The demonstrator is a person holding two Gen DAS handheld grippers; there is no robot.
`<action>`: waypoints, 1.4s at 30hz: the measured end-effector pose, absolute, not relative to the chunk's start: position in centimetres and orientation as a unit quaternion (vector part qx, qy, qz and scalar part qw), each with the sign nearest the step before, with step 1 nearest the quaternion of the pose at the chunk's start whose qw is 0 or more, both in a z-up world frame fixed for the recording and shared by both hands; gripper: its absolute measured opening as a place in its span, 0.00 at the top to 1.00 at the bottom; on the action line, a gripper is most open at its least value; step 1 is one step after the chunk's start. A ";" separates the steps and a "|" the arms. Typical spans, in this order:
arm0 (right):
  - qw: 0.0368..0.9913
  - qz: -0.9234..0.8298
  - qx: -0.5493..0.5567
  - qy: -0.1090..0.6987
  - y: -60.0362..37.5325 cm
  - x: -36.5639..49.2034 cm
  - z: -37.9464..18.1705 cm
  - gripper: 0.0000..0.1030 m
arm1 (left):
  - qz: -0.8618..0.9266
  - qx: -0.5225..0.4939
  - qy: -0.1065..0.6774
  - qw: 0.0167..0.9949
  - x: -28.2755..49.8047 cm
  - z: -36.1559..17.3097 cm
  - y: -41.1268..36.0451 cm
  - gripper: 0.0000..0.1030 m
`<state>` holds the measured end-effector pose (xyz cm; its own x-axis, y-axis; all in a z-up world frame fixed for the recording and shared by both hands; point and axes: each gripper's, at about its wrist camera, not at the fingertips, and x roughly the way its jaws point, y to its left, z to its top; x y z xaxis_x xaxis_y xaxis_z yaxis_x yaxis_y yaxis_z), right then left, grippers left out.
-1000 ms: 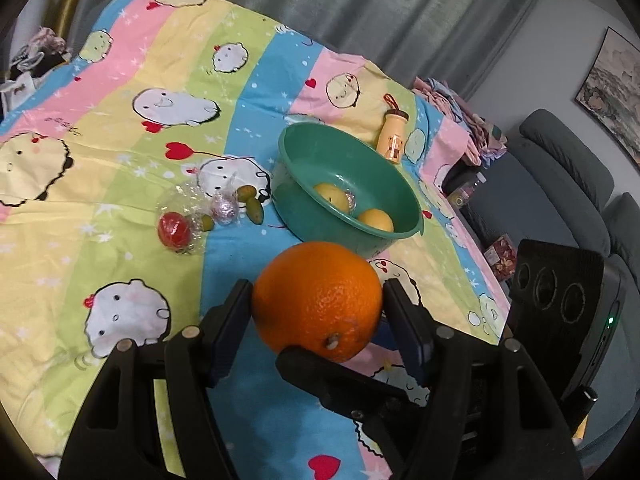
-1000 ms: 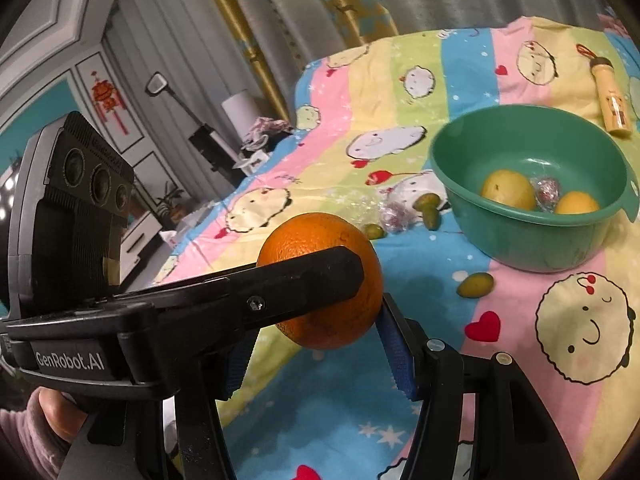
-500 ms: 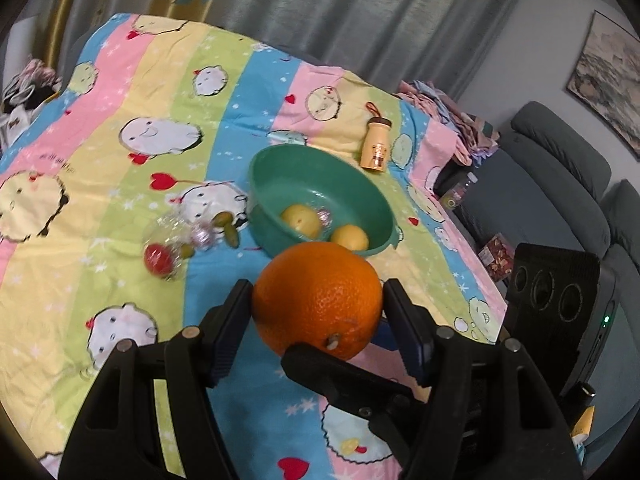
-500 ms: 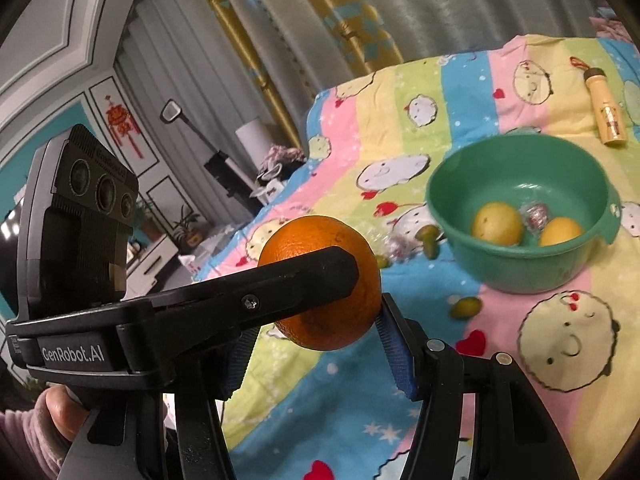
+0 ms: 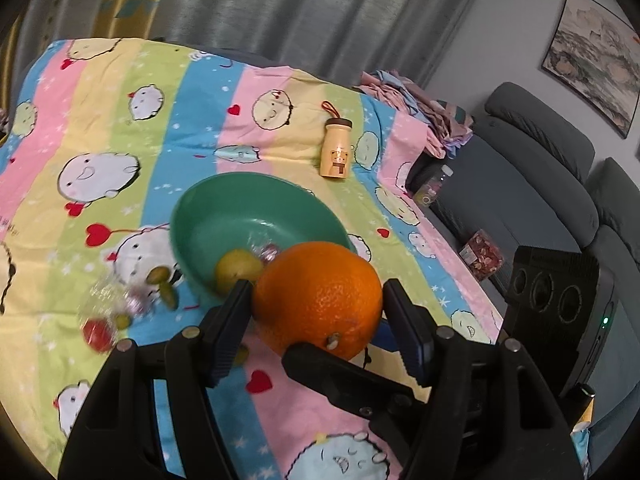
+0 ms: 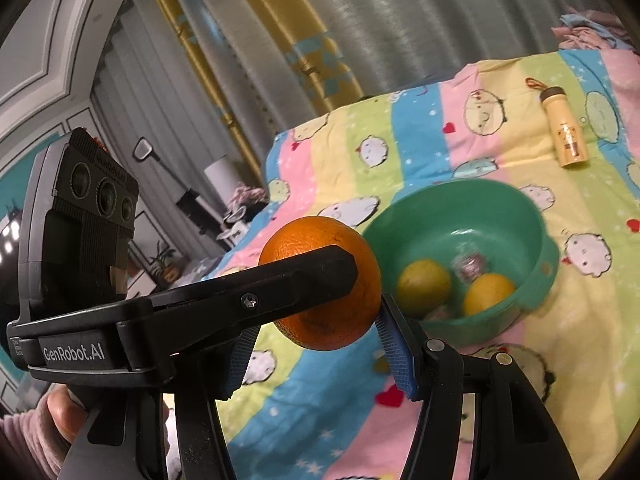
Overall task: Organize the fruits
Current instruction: 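Lift the orange with both tools and carry it over the green bowl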
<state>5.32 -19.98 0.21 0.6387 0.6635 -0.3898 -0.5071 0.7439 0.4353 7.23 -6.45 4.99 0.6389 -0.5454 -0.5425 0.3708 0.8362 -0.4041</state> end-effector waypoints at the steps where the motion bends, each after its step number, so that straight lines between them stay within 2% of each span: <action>1: 0.895 0.323 0.143 0.271 -20.2 5.7 0.3 0.42 | -0.257 -0.124 0.340 0.896 7.7 5.1 -6.8 0.35; 21: 0.900 0.292 0.131 0.296 -21.5 14.7 1.4 0.42 | -0.286 -0.129 0.363 0.877 17.5 5.4 -7.8 0.35; 32: 0.879 0.280 0.085 0.377 -19.2 19.8 -1.2 0.42 | -0.258 -0.165 0.414 0.857 21.5 1.6 -6.4 0.35; 42: 0.868 0.271 0.063 0.410 -17.9 20.6 -3.0 0.42 | -0.239 -0.153 0.433 0.856 21.7 -0.1 -6.1 0.36</action>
